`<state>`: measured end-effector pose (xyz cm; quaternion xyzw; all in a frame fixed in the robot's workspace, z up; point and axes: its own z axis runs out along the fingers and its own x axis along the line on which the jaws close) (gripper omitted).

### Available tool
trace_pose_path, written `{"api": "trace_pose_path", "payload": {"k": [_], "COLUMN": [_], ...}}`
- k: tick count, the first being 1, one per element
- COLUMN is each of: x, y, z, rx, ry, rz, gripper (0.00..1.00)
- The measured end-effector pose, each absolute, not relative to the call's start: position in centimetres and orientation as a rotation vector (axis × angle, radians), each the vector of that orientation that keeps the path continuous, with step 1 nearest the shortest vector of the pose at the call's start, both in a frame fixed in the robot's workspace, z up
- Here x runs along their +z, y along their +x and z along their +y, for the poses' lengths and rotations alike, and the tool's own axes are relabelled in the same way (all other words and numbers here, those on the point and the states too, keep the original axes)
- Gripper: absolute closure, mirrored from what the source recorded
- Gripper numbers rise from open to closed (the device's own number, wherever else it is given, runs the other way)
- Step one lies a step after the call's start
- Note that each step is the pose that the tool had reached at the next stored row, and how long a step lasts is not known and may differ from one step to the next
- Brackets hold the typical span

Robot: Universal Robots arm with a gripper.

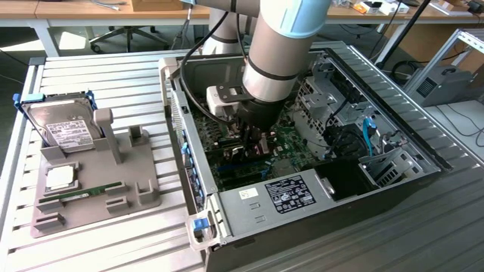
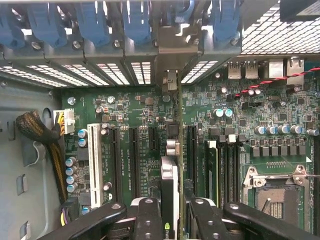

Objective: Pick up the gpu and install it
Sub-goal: 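Insert the gpu into the slot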

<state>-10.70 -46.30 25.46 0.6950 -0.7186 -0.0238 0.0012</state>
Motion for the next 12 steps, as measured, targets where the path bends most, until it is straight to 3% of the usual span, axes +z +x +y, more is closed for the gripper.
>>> {"api": "trace_pose_path", "payload": {"k": [12], "x": [25.82], "y": [-10.87], "z": [-46.32], "rx": [-0.084], "ry": [2.188], "rz": [-2.261], "gripper": [0.73]}}
